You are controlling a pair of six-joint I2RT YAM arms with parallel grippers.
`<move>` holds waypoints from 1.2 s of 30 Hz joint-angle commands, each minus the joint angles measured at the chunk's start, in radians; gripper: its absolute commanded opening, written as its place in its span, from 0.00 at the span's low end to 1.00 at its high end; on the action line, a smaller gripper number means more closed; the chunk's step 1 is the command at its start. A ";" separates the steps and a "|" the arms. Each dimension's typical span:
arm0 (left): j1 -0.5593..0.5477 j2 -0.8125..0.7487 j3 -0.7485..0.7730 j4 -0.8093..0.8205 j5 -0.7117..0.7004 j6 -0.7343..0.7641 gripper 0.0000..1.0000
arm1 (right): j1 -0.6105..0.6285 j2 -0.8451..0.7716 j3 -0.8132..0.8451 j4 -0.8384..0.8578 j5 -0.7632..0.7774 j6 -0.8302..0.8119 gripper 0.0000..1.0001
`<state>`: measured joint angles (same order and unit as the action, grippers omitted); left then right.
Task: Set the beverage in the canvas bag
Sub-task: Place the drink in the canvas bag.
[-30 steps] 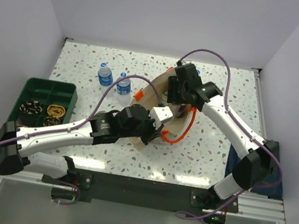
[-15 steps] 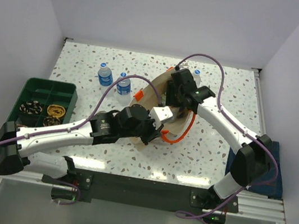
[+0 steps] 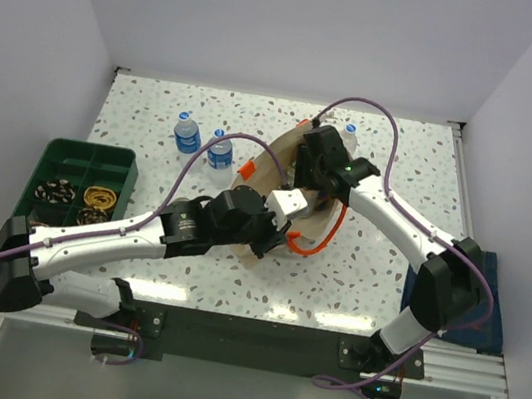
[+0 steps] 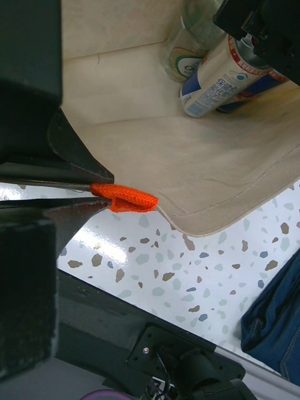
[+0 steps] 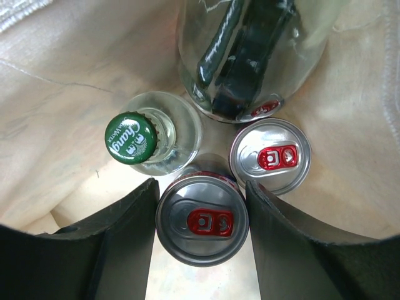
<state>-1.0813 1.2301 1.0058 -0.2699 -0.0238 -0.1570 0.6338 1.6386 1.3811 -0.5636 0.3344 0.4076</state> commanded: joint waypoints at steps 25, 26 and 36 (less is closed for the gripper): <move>0.003 -0.046 0.048 -0.022 -0.001 -0.032 0.18 | 0.000 -0.126 -0.056 0.169 0.031 0.057 0.00; 0.003 -0.050 0.053 -0.023 -0.002 -0.032 0.18 | -0.002 -0.122 -0.056 0.166 0.031 0.057 0.00; 0.003 -0.070 0.089 -0.042 -0.011 -0.022 0.17 | 0.000 -0.048 -0.028 0.122 0.018 0.045 0.00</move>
<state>-1.0801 1.2011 1.0386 -0.3256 -0.0322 -0.1654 0.6338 1.5726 1.3022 -0.4862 0.3466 0.4488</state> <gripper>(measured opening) 0.181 0.571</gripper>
